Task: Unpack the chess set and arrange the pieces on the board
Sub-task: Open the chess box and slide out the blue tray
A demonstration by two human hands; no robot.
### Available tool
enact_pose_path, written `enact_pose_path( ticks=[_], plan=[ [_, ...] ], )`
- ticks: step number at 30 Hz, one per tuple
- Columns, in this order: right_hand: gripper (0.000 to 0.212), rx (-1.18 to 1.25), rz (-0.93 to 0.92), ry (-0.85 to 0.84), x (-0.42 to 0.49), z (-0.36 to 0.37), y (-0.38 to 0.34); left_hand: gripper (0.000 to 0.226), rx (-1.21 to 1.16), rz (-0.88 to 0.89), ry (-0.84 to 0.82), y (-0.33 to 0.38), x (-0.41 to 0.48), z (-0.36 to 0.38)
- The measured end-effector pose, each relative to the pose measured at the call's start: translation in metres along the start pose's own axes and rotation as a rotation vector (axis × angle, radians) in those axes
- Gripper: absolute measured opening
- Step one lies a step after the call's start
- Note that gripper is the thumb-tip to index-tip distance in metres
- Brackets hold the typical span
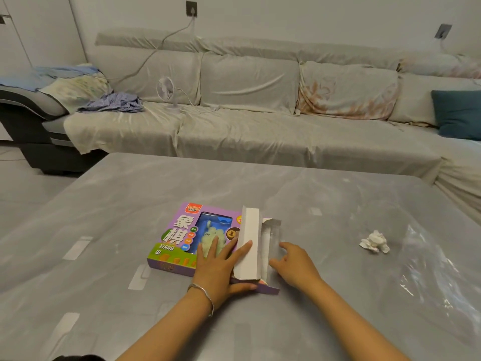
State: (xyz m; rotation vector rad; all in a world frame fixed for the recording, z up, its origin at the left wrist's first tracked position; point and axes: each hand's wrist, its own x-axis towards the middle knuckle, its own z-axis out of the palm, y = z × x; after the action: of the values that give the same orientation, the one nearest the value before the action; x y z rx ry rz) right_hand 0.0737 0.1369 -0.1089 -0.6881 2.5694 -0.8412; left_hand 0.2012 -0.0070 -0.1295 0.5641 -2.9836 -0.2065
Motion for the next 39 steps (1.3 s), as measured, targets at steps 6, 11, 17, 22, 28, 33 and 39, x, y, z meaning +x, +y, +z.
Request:
enact_pose_path(
  ticks=[6, 11, 17, 22, 28, 33, 39],
  plan=[
    [0.058, -0.072, 0.084, 0.003, -0.002, -0.043, 0.043, 0.096, -0.01, 0.06, 0.015, -0.008, 0.004, 0.007],
    [0.051, -0.081, 0.124, 0.084, -0.002, -0.068, 0.08, 0.097, 0.045, 0.026, 0.014, -0.016, 0.006, 0.003],
    [0.048, -0.114, 0.091, 0.166, -0.015, -0.076, 0.086, 0.096, -0.011, 0.017, -0.053, -0.02, 0.002, -0.004],
    [0.043, 0.268, -0.137, 0.118, -0.039, -0.057, 0.019, 0.086, -0.223, 0.116, 0.047, -0.016, 0.001, -0.012],
    [0.045, 0.97, 0.06, -0.206, -0.039, -0.033, -0.022, 0.083, -0.43, -0.033, 0.295, -0.029, -0.002, -0.022],
    [0.053, 0.471, -0.025, 0.024, -0.03, -0.022, -0.01, 0.075, -0.101, -0.464, 0.172, -0.073, 0.0, -0.02],
    [0.048, 0.272, -0.145, 0.001, -0.026, 0.0, 0.009, 0.089, -0.384, -0.703, 0.171, -0.098, -0.01, -0.026]
  ],
)
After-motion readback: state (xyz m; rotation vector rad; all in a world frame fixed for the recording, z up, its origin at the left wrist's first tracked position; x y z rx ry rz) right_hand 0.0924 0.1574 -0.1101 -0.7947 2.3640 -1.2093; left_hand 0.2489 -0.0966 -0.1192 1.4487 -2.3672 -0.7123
